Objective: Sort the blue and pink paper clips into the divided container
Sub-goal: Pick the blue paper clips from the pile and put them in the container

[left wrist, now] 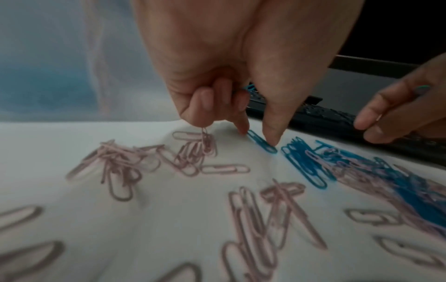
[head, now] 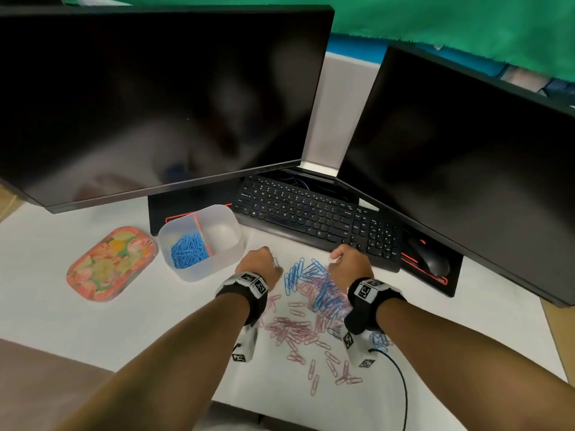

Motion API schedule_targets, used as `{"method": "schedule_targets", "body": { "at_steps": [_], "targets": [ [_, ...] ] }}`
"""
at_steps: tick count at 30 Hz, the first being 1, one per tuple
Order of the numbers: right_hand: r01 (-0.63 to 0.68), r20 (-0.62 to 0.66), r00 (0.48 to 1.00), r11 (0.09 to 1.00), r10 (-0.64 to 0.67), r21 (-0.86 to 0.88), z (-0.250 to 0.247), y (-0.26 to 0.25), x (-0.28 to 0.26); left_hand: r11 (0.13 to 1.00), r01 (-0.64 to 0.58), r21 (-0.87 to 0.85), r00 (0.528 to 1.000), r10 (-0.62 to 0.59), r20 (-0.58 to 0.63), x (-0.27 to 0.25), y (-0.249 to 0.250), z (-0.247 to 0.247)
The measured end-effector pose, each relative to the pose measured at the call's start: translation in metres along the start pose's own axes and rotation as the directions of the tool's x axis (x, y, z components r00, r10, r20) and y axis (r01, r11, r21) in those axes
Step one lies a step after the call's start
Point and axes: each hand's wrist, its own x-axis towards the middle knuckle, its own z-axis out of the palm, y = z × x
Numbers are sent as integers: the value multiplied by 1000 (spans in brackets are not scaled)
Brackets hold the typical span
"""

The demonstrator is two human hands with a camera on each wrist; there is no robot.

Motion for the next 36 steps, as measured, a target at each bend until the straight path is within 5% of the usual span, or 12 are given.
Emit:
{"method": "schedule_targets", "body": {
  "at_steps": [6,12,20,22,24,27,29,32,36],
  "targets": [
    [168,129,981,968,-145,-189,8,-10,2,997,-3,81,1000,1,30,6,9,3],
    [174,150,978,958,-142,-230,13,-12,6,995,-49,90,998,44,55,2,8,4],
    [136,174,978,984,-115,-116,6,-10,3,915,-105,-389,994,91,-56,-20,7,-12],
    [129,187,974,992,-125,-10,3,-14,-1,801,-28,-598,998,59,32,-24,6,-18],
    [86,215,970,989,-111,121,2,-22,-4,558,123,-821,986,27,166,-32,4,-26],
    [-83,291,956,914,-39,397,1,-43,-13,222,267,-938,957,57,286,-48,-3,-41],
    [-236,395,919,804,1,546,1,-62,-22,77,301,-951,945,107,308,-57,-11,-51],
    [-329,520,853,722,-50,609,3,-94,-35,-19,268,-963,959,100,265,-68,-25,-68],
    [-264,598,789,799,-143,540,14,-144,-46,-41,203,-978,971,-119,206,-69,-50,-94]
  ]
}}
